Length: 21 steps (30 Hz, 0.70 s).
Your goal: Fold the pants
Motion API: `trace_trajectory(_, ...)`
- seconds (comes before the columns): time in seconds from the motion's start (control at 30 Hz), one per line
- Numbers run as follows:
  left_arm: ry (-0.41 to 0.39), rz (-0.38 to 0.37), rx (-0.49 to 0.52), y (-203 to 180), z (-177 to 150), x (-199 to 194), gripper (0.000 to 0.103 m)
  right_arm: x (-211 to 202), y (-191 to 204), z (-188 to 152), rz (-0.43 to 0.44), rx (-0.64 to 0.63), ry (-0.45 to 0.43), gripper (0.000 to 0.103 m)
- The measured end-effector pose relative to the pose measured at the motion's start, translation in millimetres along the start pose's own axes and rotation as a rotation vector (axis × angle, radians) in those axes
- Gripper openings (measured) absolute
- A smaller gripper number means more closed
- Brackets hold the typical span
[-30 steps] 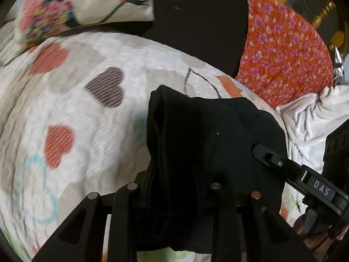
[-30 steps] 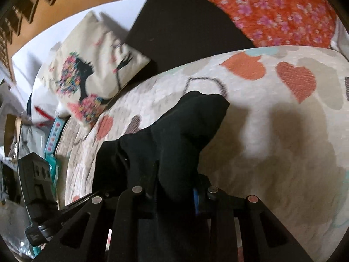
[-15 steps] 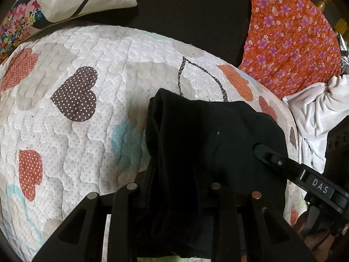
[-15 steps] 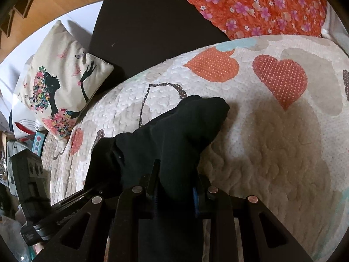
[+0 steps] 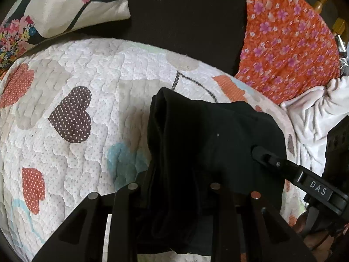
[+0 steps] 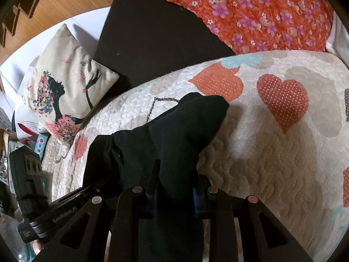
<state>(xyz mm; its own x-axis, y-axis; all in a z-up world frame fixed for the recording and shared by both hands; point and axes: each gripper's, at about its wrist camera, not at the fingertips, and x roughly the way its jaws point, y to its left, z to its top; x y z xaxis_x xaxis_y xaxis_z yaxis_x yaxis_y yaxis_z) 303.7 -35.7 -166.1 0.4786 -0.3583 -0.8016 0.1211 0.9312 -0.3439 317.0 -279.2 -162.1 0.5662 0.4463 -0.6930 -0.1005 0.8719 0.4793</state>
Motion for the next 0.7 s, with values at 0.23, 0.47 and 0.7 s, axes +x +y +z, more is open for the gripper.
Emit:
trace_trajectory(0.23, 0.014, -0.061, -0.067, 21, -3, 12, 0.041, 15, -18, -3, 0.001, 0.036, 0.014, 0.029)
trace_trajectory(0.47, 0.047, -0.241, -0.28, 62, -12, 23, 0.058, 23, -51, -9, 0.063, 0.157, 0.017, 0.052)
trace_trajectory(0.7, 0.046, -0.311, -0.4, 83, -21, 17, 0.058, 3, -52, -12, 0.046, 0.187, -0.016, 0.058)
